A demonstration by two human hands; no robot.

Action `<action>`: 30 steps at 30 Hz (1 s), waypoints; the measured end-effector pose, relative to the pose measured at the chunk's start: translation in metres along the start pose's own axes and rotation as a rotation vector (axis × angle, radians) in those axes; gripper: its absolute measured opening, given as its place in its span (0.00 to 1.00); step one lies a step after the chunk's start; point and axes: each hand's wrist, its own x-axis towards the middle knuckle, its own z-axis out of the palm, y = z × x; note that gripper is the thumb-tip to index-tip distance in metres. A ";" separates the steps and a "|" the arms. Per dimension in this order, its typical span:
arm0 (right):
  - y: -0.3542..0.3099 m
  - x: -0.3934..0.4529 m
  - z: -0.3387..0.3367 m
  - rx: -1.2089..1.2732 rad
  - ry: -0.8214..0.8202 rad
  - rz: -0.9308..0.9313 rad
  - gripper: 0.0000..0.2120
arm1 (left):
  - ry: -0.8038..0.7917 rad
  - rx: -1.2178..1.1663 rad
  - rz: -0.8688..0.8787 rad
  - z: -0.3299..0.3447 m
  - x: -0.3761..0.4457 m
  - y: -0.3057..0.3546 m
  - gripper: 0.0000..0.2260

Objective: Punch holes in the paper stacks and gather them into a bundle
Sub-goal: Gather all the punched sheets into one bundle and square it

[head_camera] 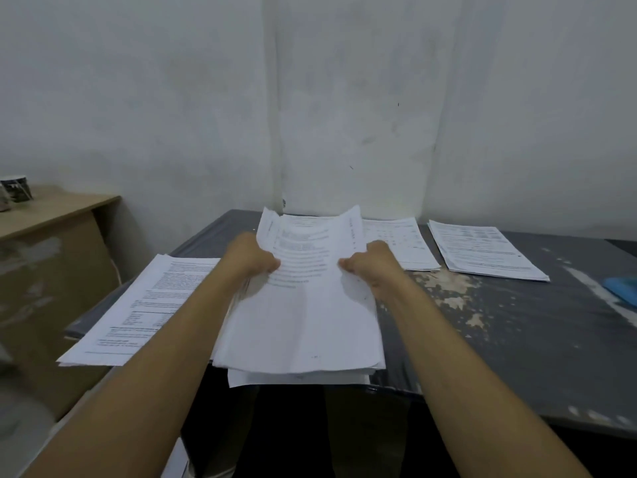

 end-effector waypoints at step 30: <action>0.017 0.007 -0.019 0.239 0.098 -0.185 0.24 | 0.007 -0.737 0.176 0.008 -0.001 0.002 0.20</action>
